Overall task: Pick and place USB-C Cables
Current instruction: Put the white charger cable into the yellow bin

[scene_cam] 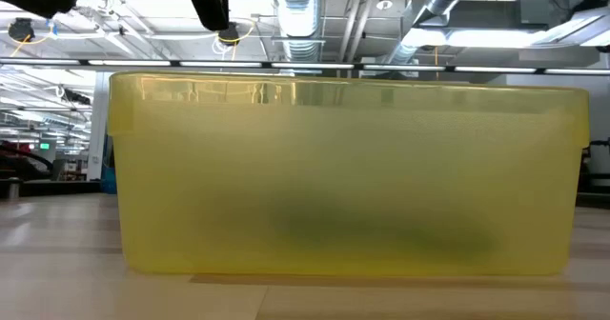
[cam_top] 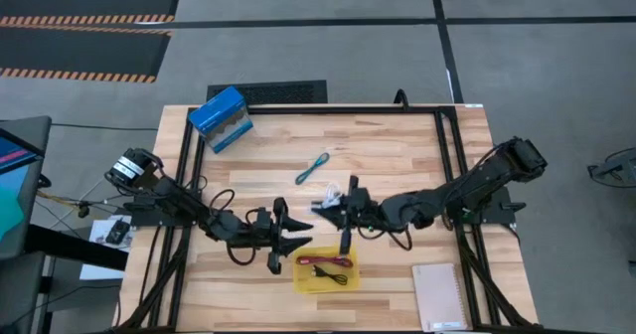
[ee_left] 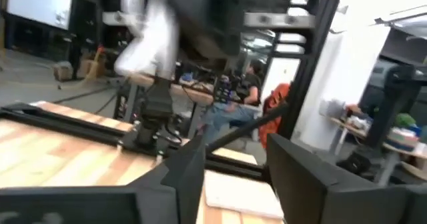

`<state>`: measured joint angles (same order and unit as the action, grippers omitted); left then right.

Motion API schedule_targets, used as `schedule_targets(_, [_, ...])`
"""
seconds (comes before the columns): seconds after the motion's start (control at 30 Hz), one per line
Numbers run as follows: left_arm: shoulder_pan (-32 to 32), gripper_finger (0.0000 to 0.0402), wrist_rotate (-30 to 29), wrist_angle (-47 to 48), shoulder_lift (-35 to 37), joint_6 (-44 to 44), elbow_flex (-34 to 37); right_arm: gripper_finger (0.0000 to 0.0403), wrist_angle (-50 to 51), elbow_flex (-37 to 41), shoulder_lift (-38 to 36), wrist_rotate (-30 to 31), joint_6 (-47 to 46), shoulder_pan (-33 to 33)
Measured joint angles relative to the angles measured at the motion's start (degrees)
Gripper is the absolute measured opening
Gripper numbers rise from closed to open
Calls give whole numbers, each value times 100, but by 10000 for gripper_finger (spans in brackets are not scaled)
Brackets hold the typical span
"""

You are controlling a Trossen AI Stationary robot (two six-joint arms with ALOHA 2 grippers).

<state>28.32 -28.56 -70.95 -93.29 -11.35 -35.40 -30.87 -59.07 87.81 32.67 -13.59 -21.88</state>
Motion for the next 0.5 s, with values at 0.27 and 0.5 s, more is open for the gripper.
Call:
schedule_targets(0.27, [49,176,-67,1715,669,-503,0,29,1080,0,-414,75,-302,-33])
schedule_targets(0.5, [46,160,-70,3045,1083,-971,0,29,1810,2,-166,-98,-1037,-148])
